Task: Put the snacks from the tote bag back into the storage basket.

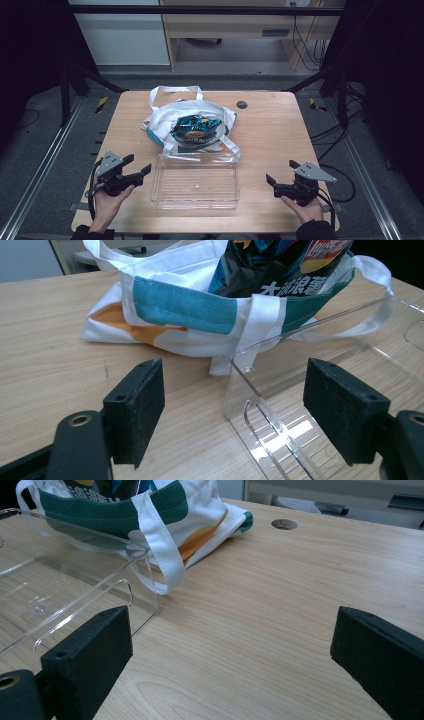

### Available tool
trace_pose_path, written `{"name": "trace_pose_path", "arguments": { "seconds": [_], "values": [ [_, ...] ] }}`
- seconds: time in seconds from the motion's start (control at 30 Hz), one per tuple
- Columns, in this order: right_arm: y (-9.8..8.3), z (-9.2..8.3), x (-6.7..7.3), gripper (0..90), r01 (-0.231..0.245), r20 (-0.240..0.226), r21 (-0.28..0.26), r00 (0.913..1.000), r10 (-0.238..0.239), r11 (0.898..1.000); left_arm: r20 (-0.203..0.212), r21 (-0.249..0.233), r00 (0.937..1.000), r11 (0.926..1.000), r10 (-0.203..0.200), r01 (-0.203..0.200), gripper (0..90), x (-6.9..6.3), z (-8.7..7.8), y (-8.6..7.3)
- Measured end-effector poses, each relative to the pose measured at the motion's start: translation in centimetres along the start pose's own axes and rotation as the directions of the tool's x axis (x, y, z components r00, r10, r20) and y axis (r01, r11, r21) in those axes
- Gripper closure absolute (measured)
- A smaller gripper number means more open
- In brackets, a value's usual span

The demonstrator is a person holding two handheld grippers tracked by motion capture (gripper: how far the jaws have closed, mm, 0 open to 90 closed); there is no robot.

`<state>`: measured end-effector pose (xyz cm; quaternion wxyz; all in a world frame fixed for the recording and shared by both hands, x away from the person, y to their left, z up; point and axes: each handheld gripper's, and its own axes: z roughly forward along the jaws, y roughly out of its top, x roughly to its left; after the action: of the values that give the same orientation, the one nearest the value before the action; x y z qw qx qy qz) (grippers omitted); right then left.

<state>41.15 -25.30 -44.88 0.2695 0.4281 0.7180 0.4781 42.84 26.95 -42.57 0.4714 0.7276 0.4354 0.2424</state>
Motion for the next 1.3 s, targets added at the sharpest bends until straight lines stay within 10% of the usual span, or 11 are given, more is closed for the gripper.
{"name": "trace_pose_path", "arguments": {
  "seconds": [1.3],
  "values": [
    [-0.1,0.1,0.0,3.7,0.0,0.005,0.021,1.0,0.0,1.0,0.046,-0.013,0.9972,0.9982,0.06,-0.059,24.8,-2.6,2.5,4.1]
  ]
}}
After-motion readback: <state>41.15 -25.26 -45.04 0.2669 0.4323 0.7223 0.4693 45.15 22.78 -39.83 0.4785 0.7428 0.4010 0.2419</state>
